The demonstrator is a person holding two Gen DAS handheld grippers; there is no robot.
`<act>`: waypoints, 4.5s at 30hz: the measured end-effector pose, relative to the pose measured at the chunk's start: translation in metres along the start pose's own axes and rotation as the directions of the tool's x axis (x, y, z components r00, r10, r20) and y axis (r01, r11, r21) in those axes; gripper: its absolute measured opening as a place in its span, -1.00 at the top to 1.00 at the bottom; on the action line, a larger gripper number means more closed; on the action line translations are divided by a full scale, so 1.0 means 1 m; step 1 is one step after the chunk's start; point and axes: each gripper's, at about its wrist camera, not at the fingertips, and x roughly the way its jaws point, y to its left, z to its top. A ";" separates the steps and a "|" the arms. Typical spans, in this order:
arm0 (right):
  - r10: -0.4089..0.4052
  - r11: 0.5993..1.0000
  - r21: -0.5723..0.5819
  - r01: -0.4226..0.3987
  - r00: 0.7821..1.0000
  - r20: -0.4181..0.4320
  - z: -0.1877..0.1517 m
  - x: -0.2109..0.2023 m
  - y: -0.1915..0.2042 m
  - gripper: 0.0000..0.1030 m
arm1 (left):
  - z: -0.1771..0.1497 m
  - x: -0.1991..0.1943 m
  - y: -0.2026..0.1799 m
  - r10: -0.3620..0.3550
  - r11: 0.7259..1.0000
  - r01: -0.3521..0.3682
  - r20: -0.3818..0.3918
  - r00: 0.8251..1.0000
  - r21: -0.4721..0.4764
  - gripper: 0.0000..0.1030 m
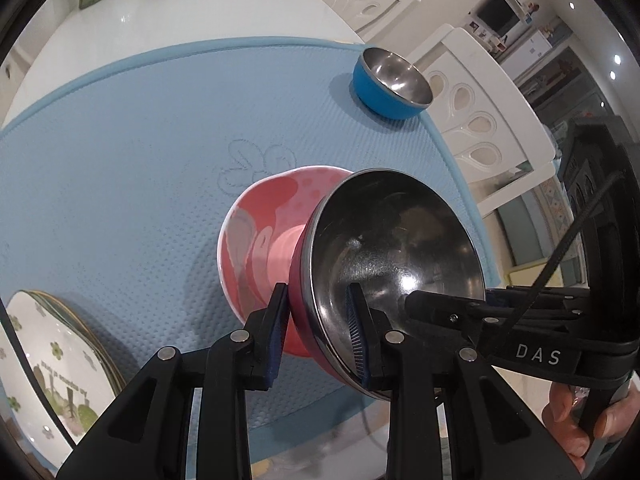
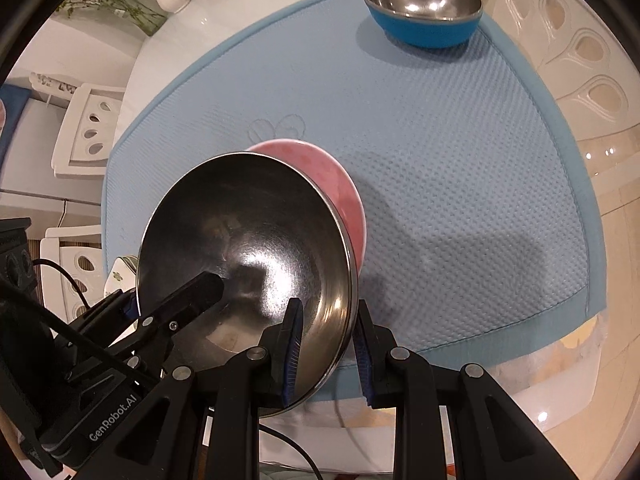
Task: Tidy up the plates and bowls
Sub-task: 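Carry the red steel bowl and lower it into the pink bowl, then open the right gripper and lift it off the nested bowls, then move the right gripper to the blue steel bowl and grasp its rim, then carry the blue steel bowl and lower it into the red steel bowl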
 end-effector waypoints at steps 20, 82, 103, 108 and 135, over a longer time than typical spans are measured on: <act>0.034 0.999 -0.009 -0.034 0.999 -0.030 -0.001 0.011 0.002 0.54 | 0.007 -0.003 0.016 0.031 0.999 -0.031 -0.003 1.000 -0.033 0.47; 0.087 0.981 0.154 -0.121 0.974 0.211 0.157 -0.046 -0.128 -0.04 | 0.228 0.090 -0.041 0.007 0.999 -0.008 0.036 0.999 0.033 0.05; 0.053 0.975 0.200 -0.094 0.978 0.201 0.209 0.014 -0.160 0.74 | 0.241 0.164 -0.054 -0.020 0.993 0.027 -0.061 0.998 0.116 0.66; 0.014 0.982 0.179 -0.053 0.977 0.212 0.206 0.007 -0.151 0.74 | 0.233 0.150 -0.064 0.024 0.988 -0.017 -0.046 0.999 0.152 0.66; 0.121 0.992 0.009 -0.126 0.970 0.213 0.067 -0.106 -0.058 0.74 | 0.106 -0.038 -0.076 0.047 0.998 -0.052 0.159 0.986 0.030 0.66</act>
